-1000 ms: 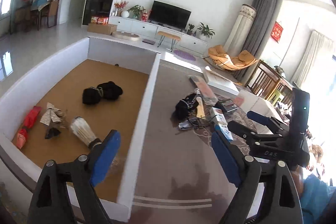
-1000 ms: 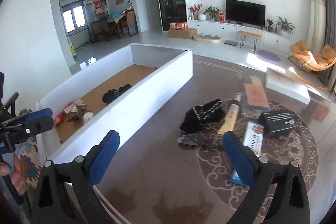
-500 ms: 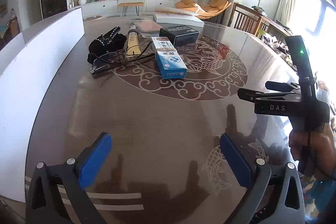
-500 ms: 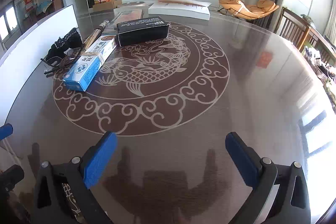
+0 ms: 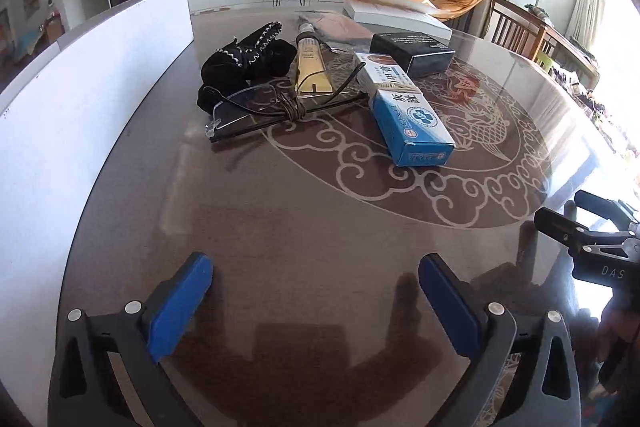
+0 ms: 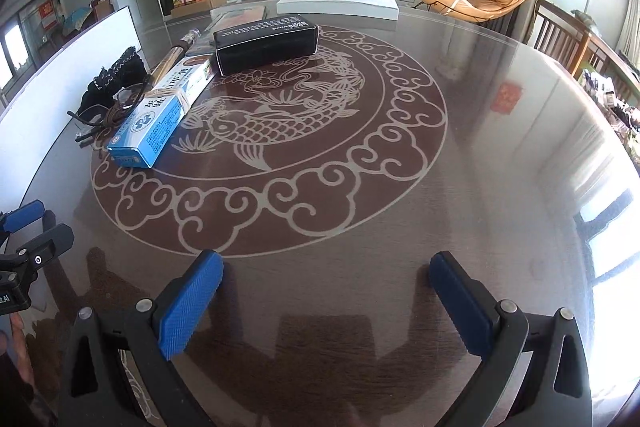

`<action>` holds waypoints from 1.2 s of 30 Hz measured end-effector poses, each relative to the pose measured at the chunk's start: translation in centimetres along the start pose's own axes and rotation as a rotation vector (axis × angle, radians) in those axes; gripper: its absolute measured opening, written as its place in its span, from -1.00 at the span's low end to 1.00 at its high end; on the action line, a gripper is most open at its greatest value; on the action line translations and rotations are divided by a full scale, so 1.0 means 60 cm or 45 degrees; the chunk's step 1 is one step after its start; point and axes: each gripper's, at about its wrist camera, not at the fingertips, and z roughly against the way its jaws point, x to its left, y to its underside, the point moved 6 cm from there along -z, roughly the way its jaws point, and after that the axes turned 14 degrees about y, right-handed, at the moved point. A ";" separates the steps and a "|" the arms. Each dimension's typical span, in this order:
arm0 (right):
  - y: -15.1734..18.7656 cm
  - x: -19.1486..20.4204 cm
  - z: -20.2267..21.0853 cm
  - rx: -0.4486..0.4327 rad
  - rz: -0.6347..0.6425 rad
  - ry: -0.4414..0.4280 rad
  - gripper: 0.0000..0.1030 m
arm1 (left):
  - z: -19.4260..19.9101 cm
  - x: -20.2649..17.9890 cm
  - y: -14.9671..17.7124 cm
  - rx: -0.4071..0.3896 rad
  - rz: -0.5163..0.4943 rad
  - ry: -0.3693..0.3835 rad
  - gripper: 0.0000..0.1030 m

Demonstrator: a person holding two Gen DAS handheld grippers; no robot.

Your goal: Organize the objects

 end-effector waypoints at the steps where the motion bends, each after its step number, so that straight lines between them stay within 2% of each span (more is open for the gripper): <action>1: 0.000 0.000 0.000 0.000 0.000 0.000 1.00 | -0.002 -0.006 -0.001 0.003 -0.021 -0.003 1.00; 36: 0.001 -0.002 0.002 -0.001 -0.005 0.005 1.00 | 0.000 -0.006 -0.001 0.010 -0.027 0.007 1.00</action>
